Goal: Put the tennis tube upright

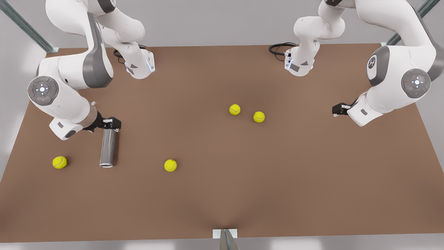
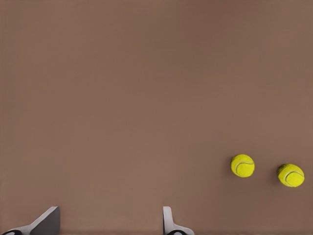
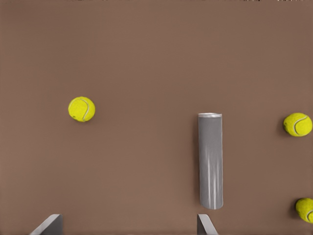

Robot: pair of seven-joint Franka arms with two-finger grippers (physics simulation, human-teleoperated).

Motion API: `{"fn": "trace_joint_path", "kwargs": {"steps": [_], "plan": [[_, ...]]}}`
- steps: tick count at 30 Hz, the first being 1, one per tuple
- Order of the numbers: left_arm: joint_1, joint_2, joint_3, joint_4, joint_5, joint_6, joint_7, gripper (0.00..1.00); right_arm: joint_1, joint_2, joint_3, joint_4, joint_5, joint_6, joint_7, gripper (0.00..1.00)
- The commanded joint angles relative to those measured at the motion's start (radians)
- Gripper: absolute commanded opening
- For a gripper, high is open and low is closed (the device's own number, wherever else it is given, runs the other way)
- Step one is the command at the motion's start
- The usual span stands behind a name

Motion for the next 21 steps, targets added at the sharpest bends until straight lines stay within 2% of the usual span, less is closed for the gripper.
{"fn": "trace_joint_path", "kwargs": {"steps": [1, 5, 11, 17, 21], "plan": [[0.0, 0.0, 0.0, 0.0, 0.001, 0.0, 0.0, 1.0, -0.001, 0.0, 0.0, 0.0, 0.0, 0.0, 0.0, 1.0], [0.0, 0.0, 0.0, -0.002, 0.001, -0.002, 0.0, 1.0, -0.03, 0.037, 0.0, -0.037, -0.003, 0.0, -0.005, 1.0], [0.0, 0.001, 0.0, -0.002, 0.001, -0.002, 0.0, 1.0, -0.111, 0.057, 0.009, -0.296, -0.037, 0.123, -0.008, 1.0], [0.0, 0.008, 0.0, -0.002, 0.001, -0.002, 0.0, 1.0, -0.263, 0.087, 0.008, -0.506, -0.037, 0.396, -0.054, 1.0], [0.0, 0.008, 0.0, -0.002, 0.001, -0.006, 0.0, 1.0, -0.298, 0.163, 0.009, -0.522, -0.037, 0.472, -0.077, 1.0]]}}
